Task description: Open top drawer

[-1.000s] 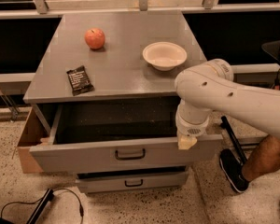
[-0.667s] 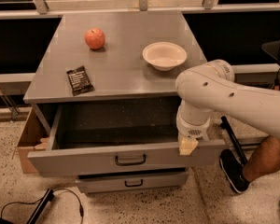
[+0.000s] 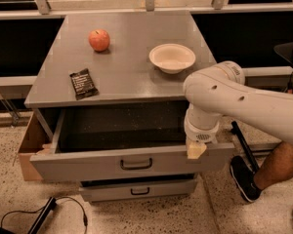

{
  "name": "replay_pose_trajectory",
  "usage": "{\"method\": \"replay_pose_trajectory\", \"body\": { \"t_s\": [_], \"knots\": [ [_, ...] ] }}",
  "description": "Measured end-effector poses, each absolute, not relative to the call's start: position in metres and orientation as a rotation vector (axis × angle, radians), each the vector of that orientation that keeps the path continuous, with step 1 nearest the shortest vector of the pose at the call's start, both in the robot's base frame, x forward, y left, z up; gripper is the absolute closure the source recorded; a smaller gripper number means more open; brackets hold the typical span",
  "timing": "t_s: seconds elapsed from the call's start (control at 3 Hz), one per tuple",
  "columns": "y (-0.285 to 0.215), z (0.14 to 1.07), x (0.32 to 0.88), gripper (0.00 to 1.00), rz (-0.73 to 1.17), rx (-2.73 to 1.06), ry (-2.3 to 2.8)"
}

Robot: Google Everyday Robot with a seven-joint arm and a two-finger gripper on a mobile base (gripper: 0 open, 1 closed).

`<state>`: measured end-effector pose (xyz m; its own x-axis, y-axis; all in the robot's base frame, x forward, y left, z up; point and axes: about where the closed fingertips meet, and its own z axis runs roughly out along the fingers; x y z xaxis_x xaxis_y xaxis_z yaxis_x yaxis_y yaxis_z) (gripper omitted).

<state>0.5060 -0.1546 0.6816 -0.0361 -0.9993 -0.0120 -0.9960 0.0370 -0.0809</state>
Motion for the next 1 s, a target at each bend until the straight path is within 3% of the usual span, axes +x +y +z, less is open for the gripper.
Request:
{"method": "replay_pose_trajectory", "body": {
  "t_s": [0.67, 1.0],
  "knots": [
    [-0.1550, 0.6810, 0.5050, 0.12, -0.076, -2.137, 2.216],
    [-0.1550, 0.6823, 0.5050, 0.00, -0.076, -2.137, 2.216]
  ]
}}
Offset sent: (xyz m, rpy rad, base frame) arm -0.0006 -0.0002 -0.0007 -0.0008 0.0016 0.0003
